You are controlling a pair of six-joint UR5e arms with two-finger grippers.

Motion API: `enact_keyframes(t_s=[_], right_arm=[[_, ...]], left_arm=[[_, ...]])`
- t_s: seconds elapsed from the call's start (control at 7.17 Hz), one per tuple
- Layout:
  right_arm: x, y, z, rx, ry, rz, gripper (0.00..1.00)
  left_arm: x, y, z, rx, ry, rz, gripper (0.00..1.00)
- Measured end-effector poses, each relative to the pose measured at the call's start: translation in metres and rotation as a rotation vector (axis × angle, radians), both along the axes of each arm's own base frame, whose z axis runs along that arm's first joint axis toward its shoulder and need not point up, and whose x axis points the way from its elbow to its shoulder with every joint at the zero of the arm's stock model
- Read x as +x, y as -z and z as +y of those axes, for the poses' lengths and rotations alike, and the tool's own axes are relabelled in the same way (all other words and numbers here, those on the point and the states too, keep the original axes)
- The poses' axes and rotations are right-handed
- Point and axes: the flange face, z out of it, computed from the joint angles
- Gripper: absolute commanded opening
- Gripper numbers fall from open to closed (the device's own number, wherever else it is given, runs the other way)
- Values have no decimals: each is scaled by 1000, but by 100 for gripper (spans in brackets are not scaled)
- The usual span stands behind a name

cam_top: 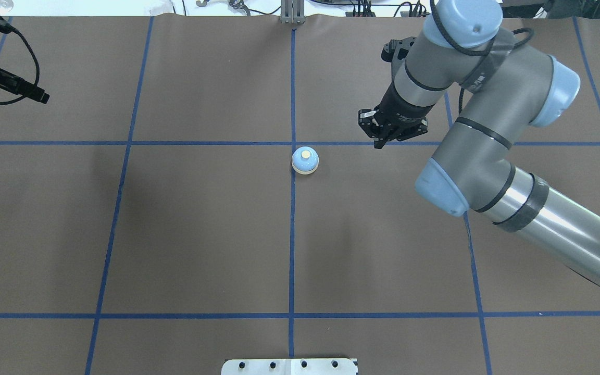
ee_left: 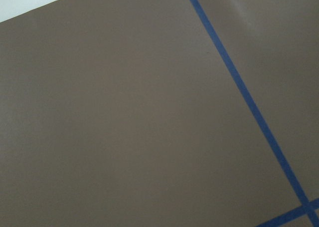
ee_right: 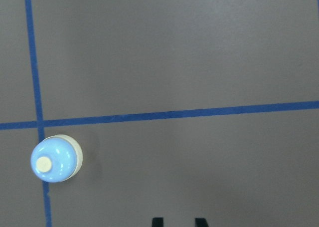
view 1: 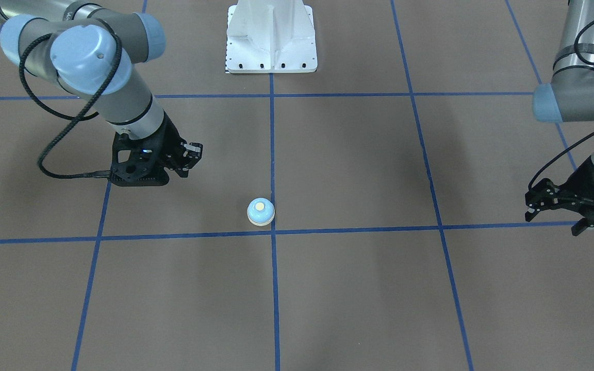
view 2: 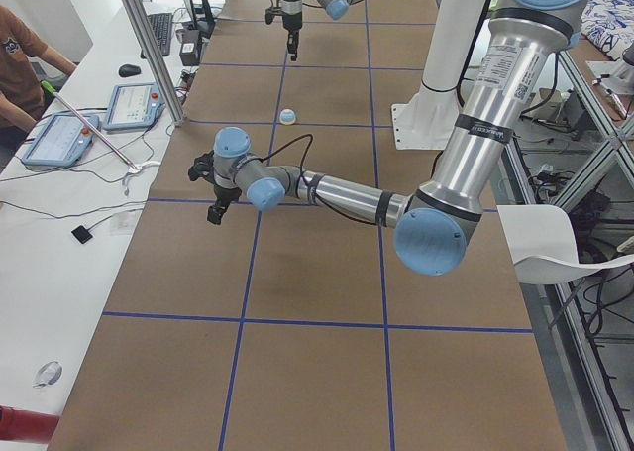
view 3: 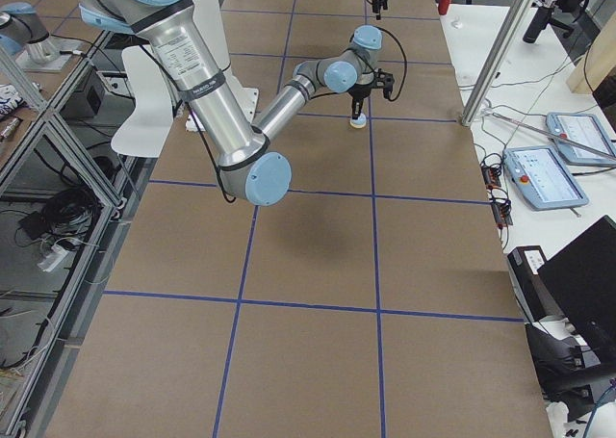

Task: Place and press bell with both arms
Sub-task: 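Move the right gripper above the bell while the left arm retreats, then press down on the bell's top button with the right gripper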

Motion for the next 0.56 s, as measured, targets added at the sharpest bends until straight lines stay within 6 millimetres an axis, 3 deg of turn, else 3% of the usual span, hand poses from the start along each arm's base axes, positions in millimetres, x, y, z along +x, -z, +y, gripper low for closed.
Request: enact_keyframes(t_s=[0.42, 0.56], right_arm=[[-90, 48, -29, -25, 47, 36, 0], [-114, 60, -30, -20, 56, 55, 0]], left_arm=[[-42, -40, 26, 11, -21, -43, 100], [-50, -47, 30, 14, -27, -50, 100]])
